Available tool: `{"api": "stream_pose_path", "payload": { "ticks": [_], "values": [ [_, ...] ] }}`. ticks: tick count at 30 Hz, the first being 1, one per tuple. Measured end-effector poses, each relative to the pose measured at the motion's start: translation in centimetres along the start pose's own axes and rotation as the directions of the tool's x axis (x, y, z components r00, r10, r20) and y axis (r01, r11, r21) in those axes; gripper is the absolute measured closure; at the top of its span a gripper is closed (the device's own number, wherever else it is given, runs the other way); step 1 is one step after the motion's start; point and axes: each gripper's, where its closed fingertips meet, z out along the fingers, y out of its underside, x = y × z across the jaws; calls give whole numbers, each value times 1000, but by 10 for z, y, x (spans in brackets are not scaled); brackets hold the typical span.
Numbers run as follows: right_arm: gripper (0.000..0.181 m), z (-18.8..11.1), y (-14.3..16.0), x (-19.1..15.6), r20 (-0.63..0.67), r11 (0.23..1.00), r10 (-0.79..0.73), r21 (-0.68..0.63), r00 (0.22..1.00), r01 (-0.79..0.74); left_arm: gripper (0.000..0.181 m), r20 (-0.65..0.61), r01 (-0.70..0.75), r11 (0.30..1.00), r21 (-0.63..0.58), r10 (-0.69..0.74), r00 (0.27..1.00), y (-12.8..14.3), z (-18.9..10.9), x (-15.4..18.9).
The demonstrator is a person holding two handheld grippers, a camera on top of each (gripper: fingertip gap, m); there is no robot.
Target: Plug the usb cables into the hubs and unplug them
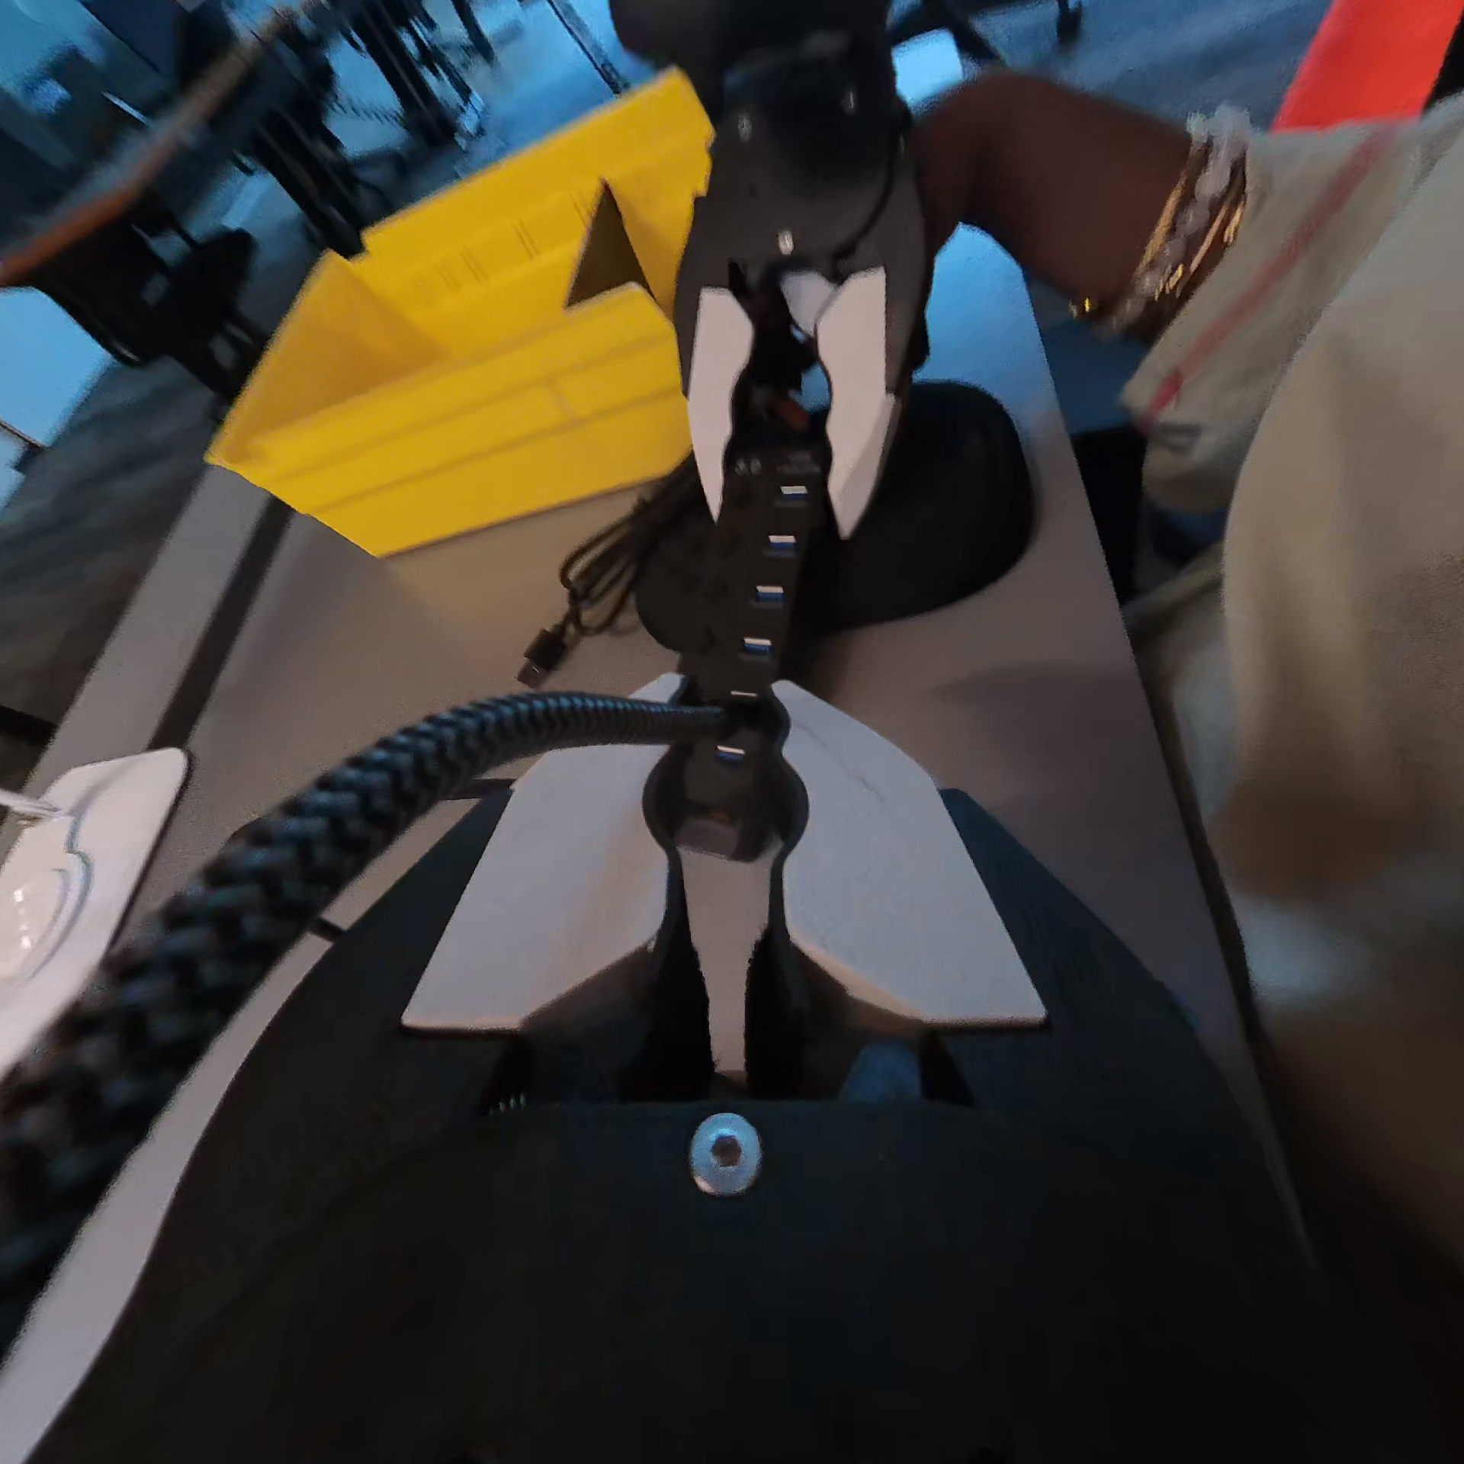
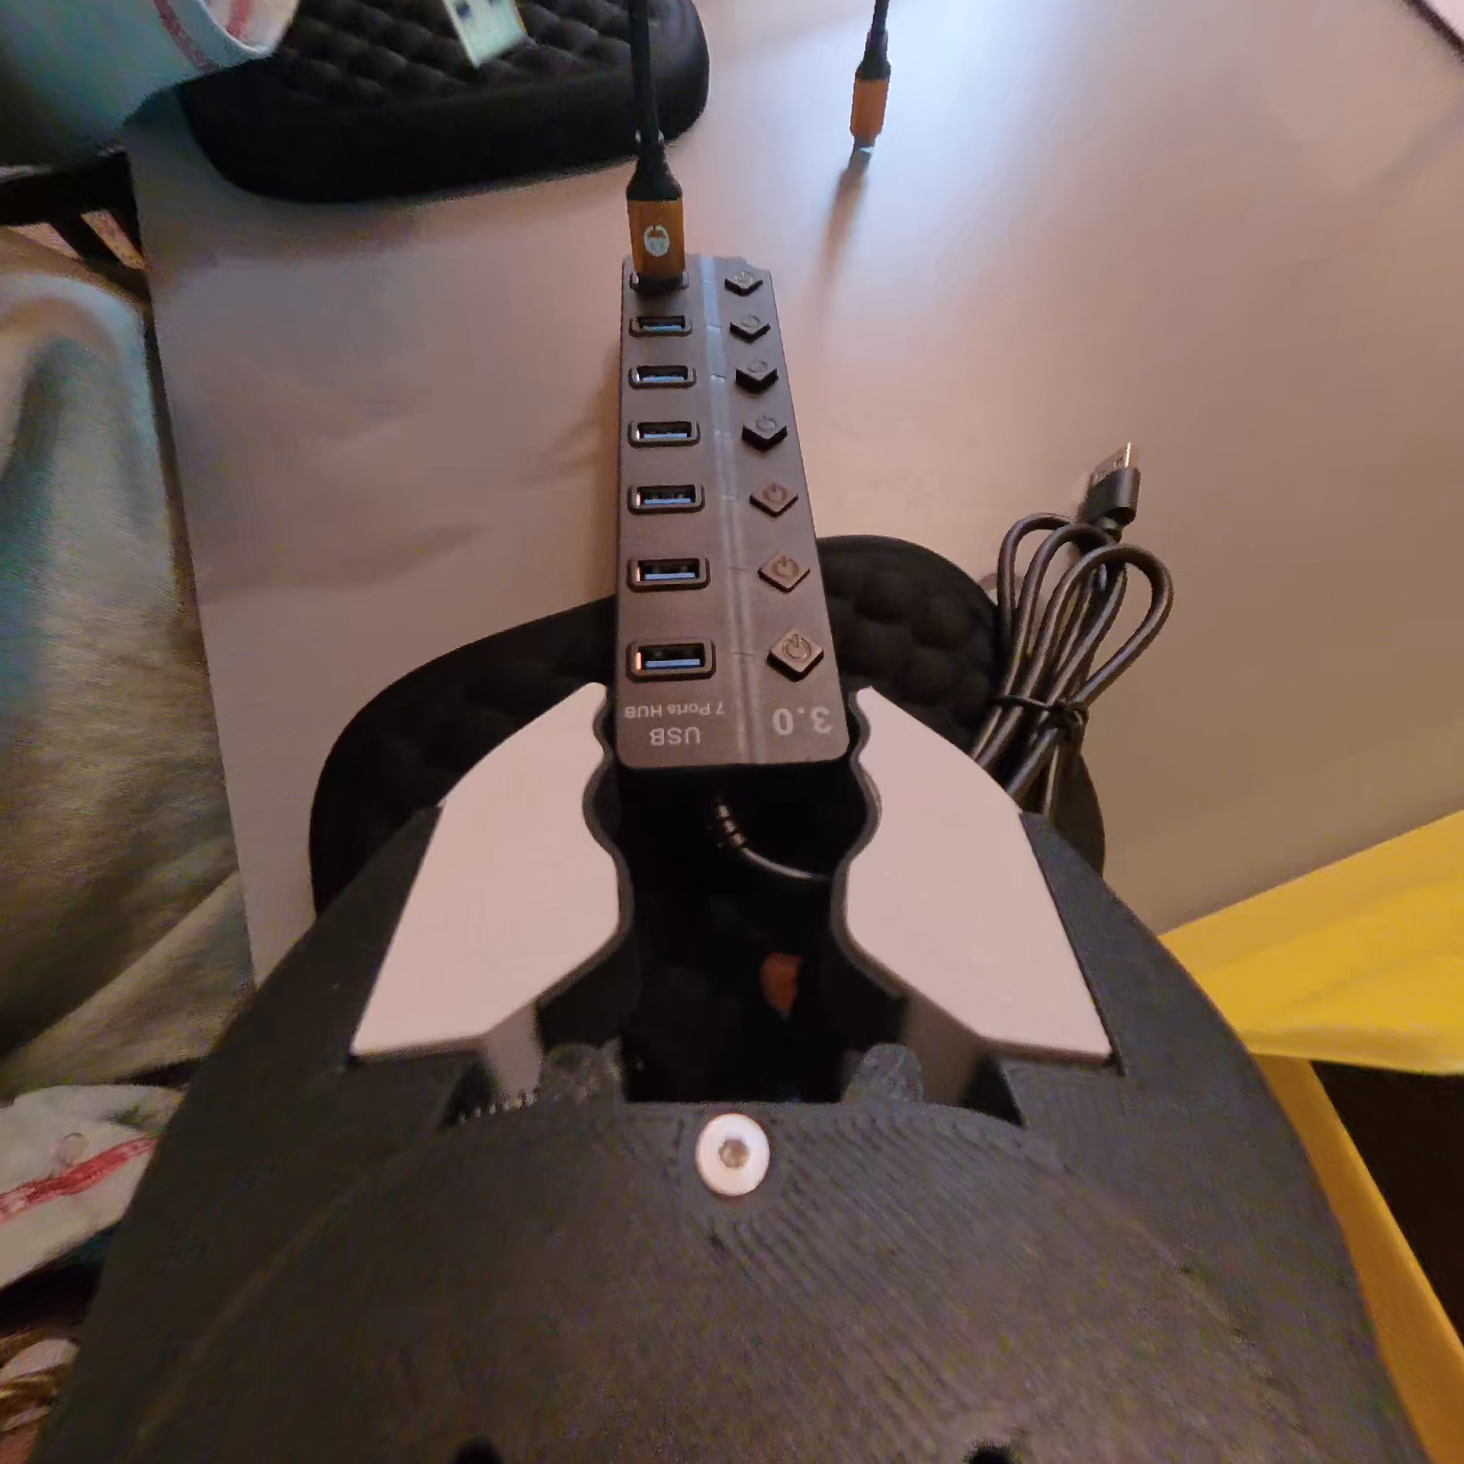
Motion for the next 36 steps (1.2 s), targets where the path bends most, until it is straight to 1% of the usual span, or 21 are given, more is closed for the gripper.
{"api": "stream_pose_path", "payload": {
  "ticks": [3, 5, 7, 9, 12, 15, 18, 23, 25, 28, 31, 36],
  "values": [
    [127, 0, 0, -1, 5, 999, -27, 26, 1000, 27, 165, -74, -46, 993, -111, 38, 997, 9, 9, 2],
    [127, 0, -1, -4, 18, 999, -51, 20, 999, 51, 165, -135, -78, 985, -155, 57, 989, 5, 10, 2],
    [127, 0, -2, -6, 21, 997, -78, 23, 997, 77, 165, -210, -80, 976, -203, 37, 977, 4, 13, 2],
    [127, -1, -3, -8, 19, 996, -83, 28, 996, 82, 166, -229, -42, 968, -247, -16, 973, 10, 21, 0],
    [127, -1, -4, -12, 37, 994, -98, 55, 994, 96, 165, -218, -31, 957, -289, -34, 975, 26, 30, 5],
    [127, 1, -4, -15, 61, 992, -102, 80, 993, 97, 165, -196, 1, 952, -306, -64, 978, 33, 36, 7],
    [127, 0, -5, -14, 60, 989, -109, 110, 992, 102, 165, -232, 28, 955, -297, -100, 968, 34, 37, 14],
    [127, -3, -12, -13, 47, 980, -127, 163, 991, 118, 165, -246, 34, 947, -318, -118, 962, 39, 36, 14],
    [127, -6, -15, -13, 44, 977, -124, 178, 991, 114, 165, -243, 40, 951, -307, -119, 963, 38, 36, 13],
    [127, -7, -16, -14, 44, 978, -124, 175, 991, 114, 166, -249, 46, 957, -286, -121, 961, 39, 36, 12],
    [128, -8, -21, -15, 41, 975, -127, 189, 991, 117, 165, -249, 10, 957, -289, -86, 965, 42, 35, 12],
    [128, -9, -24, -16, 34, 977, -138, 169, 990, 130, 165, -263, -1, 958, -287, -78, 962, 42, 35, 12]
  ]
}}
